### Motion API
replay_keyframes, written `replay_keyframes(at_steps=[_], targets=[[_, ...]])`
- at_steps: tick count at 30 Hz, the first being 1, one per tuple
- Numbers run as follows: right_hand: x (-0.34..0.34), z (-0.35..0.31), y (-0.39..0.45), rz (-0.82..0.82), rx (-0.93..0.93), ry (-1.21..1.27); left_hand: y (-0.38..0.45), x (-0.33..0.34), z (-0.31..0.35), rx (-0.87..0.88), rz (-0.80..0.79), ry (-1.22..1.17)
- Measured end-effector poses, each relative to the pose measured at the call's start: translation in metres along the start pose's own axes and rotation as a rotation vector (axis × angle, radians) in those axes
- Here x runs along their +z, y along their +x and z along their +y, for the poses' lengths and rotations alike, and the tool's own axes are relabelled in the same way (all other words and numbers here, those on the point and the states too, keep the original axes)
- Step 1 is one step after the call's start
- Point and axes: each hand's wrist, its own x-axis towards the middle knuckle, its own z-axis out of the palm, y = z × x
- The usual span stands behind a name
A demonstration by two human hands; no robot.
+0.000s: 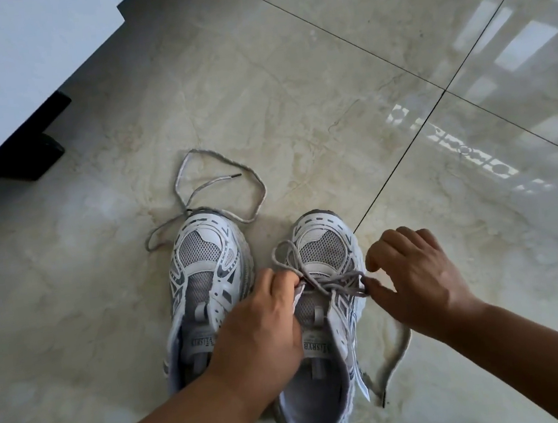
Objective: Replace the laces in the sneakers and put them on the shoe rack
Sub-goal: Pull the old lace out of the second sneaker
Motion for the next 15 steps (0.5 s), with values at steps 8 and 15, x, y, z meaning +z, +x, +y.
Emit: replay_keyframes(at_steps=[8,15], targets=[[-0.004,-0.013,0.002,-0.059,-0.057,0.361,0.0,0.0,0.006,0.017,0.082,0.049],[-0.002,-0.022,0.004,-0.034,0.066,0.409,0.001,0.002,0.004,0.02,0.042,0.028]])
